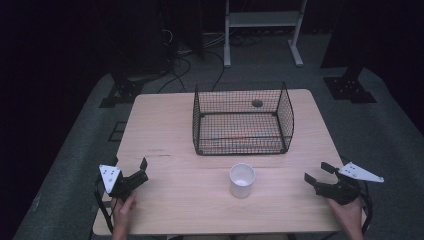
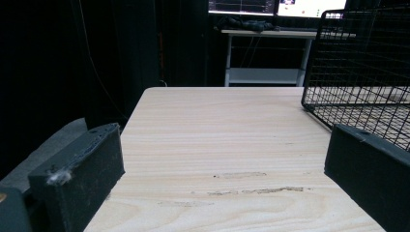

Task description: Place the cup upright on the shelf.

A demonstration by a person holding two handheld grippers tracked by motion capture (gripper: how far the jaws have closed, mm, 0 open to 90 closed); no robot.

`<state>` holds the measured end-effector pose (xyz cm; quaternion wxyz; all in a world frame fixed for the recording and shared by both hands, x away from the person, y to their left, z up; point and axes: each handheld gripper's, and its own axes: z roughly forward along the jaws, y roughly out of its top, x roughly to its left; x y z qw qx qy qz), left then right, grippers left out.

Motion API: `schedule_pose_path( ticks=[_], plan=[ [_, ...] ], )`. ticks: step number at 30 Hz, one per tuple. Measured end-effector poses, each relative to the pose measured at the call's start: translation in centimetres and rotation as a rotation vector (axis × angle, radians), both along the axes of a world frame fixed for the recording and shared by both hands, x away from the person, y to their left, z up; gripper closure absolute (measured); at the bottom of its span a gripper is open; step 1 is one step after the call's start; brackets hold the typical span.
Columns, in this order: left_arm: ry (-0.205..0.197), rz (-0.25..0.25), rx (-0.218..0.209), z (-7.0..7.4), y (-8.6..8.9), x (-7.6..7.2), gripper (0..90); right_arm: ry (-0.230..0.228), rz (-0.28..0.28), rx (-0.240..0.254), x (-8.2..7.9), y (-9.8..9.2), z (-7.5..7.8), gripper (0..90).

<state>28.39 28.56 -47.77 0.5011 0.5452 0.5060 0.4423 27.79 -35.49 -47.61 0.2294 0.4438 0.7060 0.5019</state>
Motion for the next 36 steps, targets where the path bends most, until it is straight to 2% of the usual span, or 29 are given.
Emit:
schedule_pose_path(
  ticks=[9,25,36],
  plan=[
    [-0.001,-0.002,0.004,0.0,0.0,0.0,0.0,0.008,0.007,-0.003,0.0,0.3,0.2,14.2],
    [-0.001,-0.004,0.004,0.0,0.0,-0.1,0.0,-0.015,0.017,-0.023,0.4,1.6,2.2,13.5],
    [-0.002,-0.004,0.003,0.0,0.0,-0.1,0.0,-0.029,0.053,-0.041,1.0,3.1,3.4,13.5]
  ],
)
